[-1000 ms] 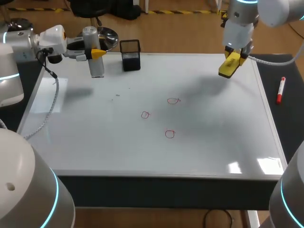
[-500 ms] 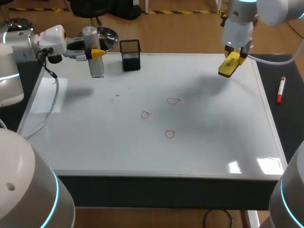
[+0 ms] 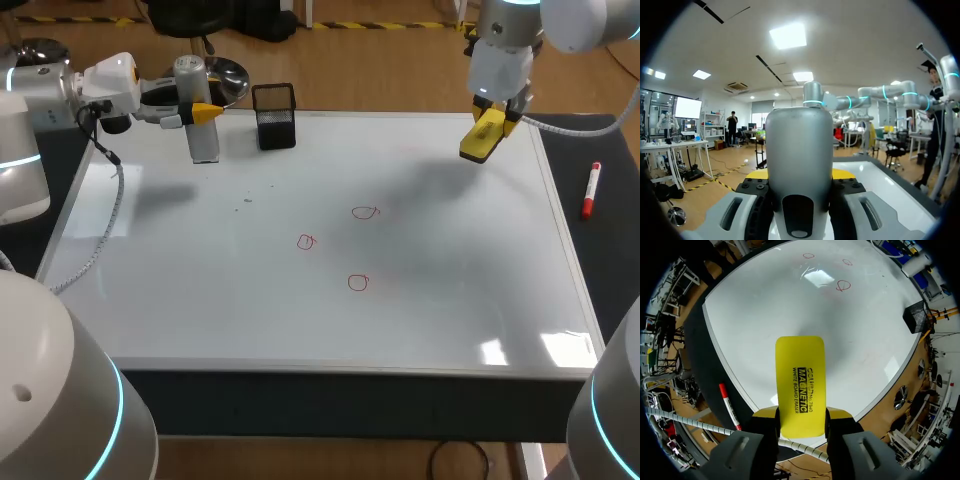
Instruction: Pick up the inspection probe, press it on each red-marked spot on the whiteboard one by one, put down the probe, pick up the eraser, and wipe off all the red marks.
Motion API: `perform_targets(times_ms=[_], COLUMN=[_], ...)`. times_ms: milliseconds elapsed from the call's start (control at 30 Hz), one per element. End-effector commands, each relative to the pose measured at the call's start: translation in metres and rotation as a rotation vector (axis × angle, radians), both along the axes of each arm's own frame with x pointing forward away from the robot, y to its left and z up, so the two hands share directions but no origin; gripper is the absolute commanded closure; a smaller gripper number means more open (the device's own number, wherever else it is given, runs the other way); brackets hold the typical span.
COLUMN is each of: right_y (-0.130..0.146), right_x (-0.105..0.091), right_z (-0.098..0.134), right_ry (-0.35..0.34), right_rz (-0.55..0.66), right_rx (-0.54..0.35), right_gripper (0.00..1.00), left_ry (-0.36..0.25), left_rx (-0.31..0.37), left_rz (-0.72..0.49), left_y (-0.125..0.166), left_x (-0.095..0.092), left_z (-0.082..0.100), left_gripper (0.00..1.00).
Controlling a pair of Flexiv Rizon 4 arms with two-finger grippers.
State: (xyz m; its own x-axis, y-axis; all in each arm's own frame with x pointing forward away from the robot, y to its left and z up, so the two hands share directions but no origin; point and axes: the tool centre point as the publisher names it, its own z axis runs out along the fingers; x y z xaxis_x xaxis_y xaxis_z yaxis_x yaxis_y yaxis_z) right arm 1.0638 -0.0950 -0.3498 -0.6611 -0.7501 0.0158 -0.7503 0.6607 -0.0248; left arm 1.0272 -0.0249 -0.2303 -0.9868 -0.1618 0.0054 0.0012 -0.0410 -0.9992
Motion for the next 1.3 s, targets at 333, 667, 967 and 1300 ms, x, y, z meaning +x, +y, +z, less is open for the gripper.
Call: perform_targets(times_ms=[333,667,967,1300], right_y=[0.000,0.000,0.000,0.000], right_x=[0.001,0.001,0.001,0.001], right_z=[0.001,0.001,0.001,0.001], right_ry=[0.003,0.003,0.003,0.003], right_rz=[0.002,0.002,0.002,0.002], right_rx=[-0.004,-0.004,-0.004,-0.004], right_gripper=[1.00,1.00,1.00,1.00], left_ry=[0.005,-0.011,-0.019,0.004], left_rx=[-0.023,-0.025,-0.059,-0.060], left_rz=[-0.032,-0.117,-0.225,-0.328], left_y=[-0.035,-0.073,-0.113,-0.148], left_x=[-0.041,-0.094,-0.138,-0.160], left_z=[0.003,0.017,0.013,-0.006], left_gripper=[1.00,1.00,1.00,1.00])
